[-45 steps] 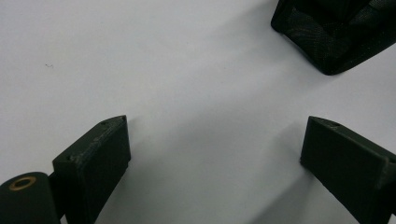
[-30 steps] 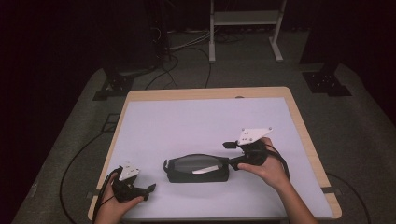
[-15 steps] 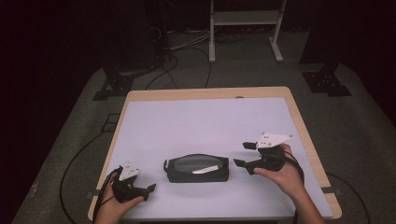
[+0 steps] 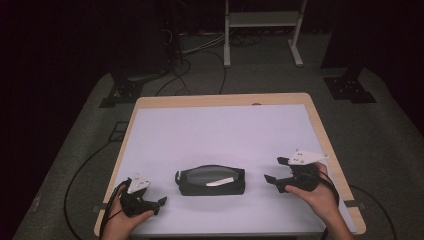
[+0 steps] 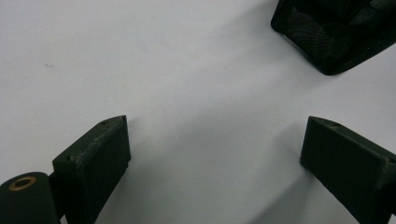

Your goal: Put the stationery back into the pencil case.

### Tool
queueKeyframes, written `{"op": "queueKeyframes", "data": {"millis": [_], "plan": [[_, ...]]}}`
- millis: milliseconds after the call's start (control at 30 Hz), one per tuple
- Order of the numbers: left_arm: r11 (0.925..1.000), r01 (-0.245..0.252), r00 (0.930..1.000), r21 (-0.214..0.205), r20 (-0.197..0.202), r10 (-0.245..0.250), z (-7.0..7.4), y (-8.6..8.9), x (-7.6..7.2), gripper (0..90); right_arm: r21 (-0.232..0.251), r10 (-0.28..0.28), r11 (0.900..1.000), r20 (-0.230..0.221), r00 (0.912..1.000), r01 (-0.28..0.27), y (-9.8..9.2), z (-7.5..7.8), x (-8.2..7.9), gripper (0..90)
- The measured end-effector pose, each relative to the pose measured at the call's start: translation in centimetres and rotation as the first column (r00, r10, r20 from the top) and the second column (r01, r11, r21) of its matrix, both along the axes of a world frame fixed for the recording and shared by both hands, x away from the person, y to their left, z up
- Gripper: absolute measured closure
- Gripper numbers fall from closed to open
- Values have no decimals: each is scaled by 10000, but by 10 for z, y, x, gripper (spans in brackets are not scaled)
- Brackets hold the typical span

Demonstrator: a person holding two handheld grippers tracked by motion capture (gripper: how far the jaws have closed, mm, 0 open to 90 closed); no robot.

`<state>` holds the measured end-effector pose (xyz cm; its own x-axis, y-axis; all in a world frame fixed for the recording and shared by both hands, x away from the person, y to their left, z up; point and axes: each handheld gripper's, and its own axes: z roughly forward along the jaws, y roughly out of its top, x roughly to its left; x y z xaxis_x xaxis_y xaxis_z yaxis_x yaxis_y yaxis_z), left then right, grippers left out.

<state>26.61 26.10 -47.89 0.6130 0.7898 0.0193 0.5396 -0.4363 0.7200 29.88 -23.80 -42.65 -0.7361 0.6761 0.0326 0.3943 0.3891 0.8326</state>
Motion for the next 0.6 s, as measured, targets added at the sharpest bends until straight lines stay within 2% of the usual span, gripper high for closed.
{"op": "queueKeyframes", "data": {"millis": [133, 333, 433, 533, 600], "plan": [[10000, 0, 10000, 1, 3, 0, 0, 0, 0, 75, -95, -469, 9989, -122, 9988, 468, -12, -9, -3, 178], [10000, 1, 10000, 9, 4, -1, 0, 0, 0, 75, -255, -852, 9961, -255, 9960, 845, -24, -18, -7, 175], [10000, 3, 10000, 14, 8, -3, 0, 0, 0, 75, -399, -1218, 9919, -314, 9921, 1205, -35, -24, -12, 171], [10000, 0, 10000, 15, 10, 0, 0, 0, 0, 75, -512, -1314, 9903, -389, 9906, 1293, -40, -27, -14, 162], [10000, 4, 10000, 19, 17, -4, 0, 0, 0, 75, -544, -1577, 9864, -522, 9861, 1549, -47, -32, -17, 162]]}}
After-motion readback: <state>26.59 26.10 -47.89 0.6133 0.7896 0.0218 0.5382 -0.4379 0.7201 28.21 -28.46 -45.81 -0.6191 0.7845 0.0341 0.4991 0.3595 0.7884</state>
